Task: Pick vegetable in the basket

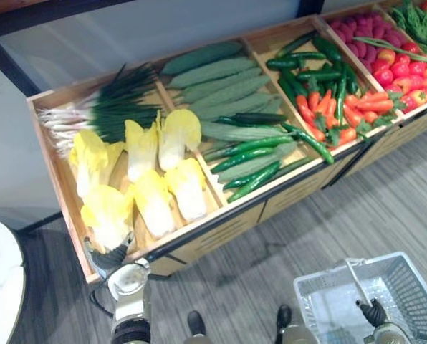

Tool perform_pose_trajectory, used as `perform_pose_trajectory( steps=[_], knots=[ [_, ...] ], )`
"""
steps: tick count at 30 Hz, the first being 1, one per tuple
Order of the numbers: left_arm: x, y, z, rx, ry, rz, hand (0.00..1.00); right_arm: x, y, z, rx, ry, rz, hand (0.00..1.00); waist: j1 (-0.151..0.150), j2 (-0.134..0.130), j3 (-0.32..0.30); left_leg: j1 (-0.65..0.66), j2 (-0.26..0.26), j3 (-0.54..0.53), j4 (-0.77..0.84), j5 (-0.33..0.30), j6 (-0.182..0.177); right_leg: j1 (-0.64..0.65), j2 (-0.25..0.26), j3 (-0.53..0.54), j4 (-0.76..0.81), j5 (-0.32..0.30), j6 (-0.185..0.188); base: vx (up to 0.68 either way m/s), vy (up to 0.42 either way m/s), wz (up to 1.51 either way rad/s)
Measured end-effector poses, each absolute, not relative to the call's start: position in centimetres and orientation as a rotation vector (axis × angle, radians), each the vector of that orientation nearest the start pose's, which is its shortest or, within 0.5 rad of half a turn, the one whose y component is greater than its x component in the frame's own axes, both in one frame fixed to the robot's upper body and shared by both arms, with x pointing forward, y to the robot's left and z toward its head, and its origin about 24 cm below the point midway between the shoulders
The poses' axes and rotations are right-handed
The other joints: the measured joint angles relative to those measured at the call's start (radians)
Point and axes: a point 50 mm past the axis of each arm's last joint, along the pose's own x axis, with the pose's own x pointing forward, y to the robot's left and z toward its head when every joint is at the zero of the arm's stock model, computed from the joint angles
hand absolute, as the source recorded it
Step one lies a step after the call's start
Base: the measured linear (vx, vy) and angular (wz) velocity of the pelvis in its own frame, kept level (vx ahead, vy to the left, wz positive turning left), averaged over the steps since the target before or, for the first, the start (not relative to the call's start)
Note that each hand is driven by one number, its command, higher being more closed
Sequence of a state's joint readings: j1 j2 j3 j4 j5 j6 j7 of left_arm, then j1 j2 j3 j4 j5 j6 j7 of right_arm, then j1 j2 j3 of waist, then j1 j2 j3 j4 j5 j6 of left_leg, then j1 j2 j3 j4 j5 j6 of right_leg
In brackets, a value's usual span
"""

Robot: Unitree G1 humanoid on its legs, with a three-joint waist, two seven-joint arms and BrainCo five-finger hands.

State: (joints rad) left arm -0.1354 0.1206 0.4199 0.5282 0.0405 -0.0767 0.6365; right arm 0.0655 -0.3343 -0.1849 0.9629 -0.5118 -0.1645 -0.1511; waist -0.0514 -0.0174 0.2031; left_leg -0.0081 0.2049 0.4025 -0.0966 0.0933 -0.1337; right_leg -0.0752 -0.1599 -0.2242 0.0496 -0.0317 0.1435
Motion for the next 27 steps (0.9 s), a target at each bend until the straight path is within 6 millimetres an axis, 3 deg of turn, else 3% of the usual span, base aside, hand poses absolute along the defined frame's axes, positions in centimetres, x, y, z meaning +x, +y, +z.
perform_pose_trajectory(
  steps=[23,24,27],
  knots=[
    [25.1,29.9,0.2,0.066,0.199,1.076,0.0,16.1,-29.0,-10.3,-0.769,0.765,-0.122,1.0,0.001,-0.003,0.071,-0.067,-0.003,0.001,0.0,0.001,0.001,-0.076,-0.001,0.012,0.006,0.006,0.001,0.01,0.001,0.0],
    [25.1,29.9,0.3,0.066,0.196,1.078,1.0,16.2,-28.9,-10.2,-0.77,0.762,-0.121,1.0,0.0,-0.002,0.071,-0.069,-0.002,0.001,0.0,0.001,0.001,-0.079,-0.001,0.012,0.006,0.006,0.001,0.0,0.0,0.0],
    [25.0,30.1,0.1,0.065,0.196,1.099,1.0,16.5,-28.8,-10.2,-0.788,0.754,-0.101,1.0,0.001,0.0,0.073,-0.073,-0.003,0.0,0.0,0.002,0.001,-0.082,-0.001,0.011,0.006,0.006,0.001,0.0,0.0,0.0]
  ],
)
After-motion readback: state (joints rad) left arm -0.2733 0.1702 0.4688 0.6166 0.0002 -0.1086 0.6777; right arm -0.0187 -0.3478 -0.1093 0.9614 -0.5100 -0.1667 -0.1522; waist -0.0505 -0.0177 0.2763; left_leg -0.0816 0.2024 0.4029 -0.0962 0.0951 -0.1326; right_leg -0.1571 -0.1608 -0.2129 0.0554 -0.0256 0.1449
